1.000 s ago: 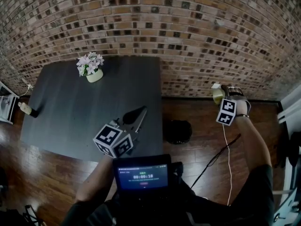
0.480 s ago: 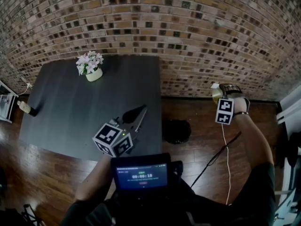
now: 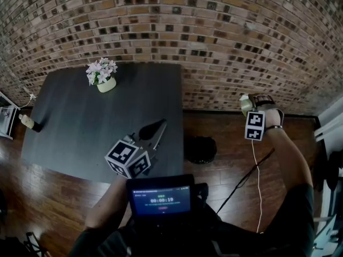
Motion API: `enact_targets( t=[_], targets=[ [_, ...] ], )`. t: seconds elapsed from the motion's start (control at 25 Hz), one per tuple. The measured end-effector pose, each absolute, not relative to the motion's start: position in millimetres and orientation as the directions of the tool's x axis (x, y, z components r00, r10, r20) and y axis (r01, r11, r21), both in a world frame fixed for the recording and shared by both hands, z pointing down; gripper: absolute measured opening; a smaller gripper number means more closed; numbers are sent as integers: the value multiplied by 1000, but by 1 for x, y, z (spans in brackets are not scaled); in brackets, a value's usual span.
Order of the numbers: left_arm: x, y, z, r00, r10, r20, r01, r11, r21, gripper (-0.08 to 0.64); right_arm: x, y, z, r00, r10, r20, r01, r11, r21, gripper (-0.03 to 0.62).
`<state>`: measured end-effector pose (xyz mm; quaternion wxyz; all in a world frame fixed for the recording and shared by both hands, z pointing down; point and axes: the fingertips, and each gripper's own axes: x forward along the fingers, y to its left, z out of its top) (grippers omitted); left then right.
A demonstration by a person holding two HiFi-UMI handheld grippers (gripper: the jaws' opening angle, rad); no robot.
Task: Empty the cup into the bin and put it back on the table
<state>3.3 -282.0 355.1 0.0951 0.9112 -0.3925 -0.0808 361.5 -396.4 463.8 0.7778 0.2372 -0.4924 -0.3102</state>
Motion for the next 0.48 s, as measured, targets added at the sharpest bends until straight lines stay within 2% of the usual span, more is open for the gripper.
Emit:
enact_targets(
  t=[0.48],
  targets=[
    [4, -280, 356, 677, -732, -76, -699, -672, 244, 3, 364, -395, 465, 333, -713, 617, 245, 697, 673, 390]
  ],
)
